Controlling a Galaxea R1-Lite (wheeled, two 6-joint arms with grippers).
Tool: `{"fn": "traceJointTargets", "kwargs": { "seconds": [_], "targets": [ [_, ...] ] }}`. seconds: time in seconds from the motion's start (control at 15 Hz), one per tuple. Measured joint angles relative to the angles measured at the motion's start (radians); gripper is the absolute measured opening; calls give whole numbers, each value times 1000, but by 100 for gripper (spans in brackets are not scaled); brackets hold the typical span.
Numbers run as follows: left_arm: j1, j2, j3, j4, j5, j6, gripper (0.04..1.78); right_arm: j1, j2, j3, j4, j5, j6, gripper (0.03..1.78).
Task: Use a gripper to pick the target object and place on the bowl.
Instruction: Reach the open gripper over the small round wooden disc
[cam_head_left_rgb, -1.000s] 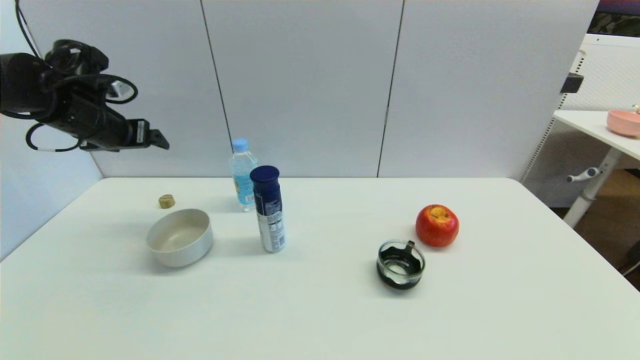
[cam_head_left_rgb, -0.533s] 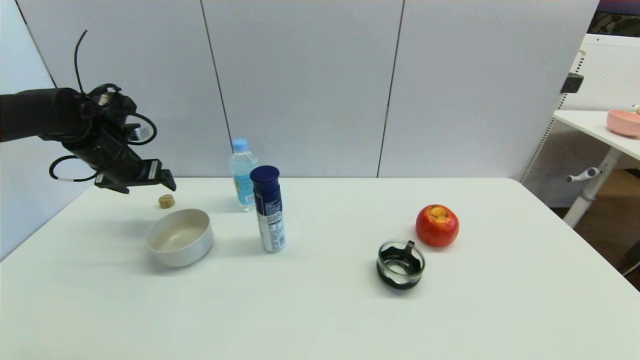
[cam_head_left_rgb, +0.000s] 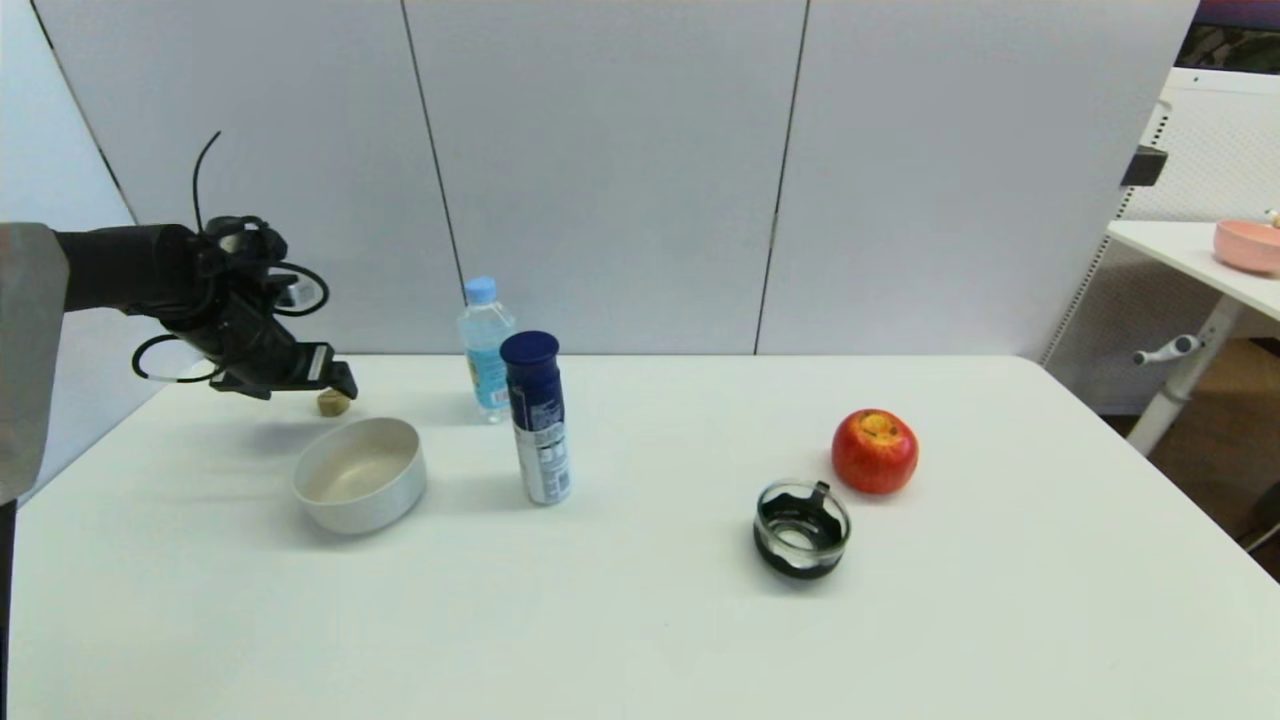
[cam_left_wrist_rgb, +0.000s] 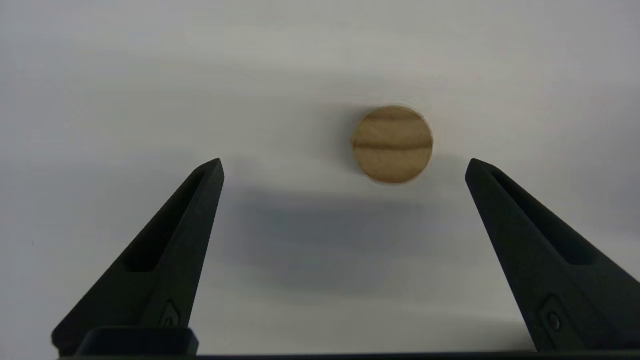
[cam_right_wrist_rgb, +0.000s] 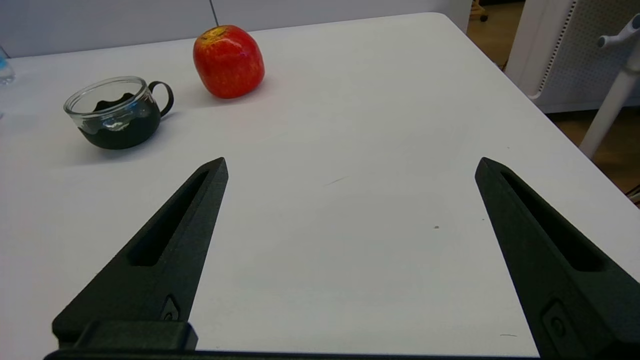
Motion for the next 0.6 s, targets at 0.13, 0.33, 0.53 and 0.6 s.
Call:
{"fn": "traceJointTargets", "kwargs": {
  "seconds": [0.13,0.33,0.53,0.6],
  "targets": [
    [-1,8,-1,-4,0,4,171,0,0,0,0,0,0,171],
    [-2,12,-1,-5,-1,4,171,0,0,0,0,0,0,171],
    [-16,12,-1,0,-1,3,171,0,0,0,0,0,0,171],
    [-23,12,-1,-1,-1,2,171,0,0,0,0,0,0,171]
  ]
}}
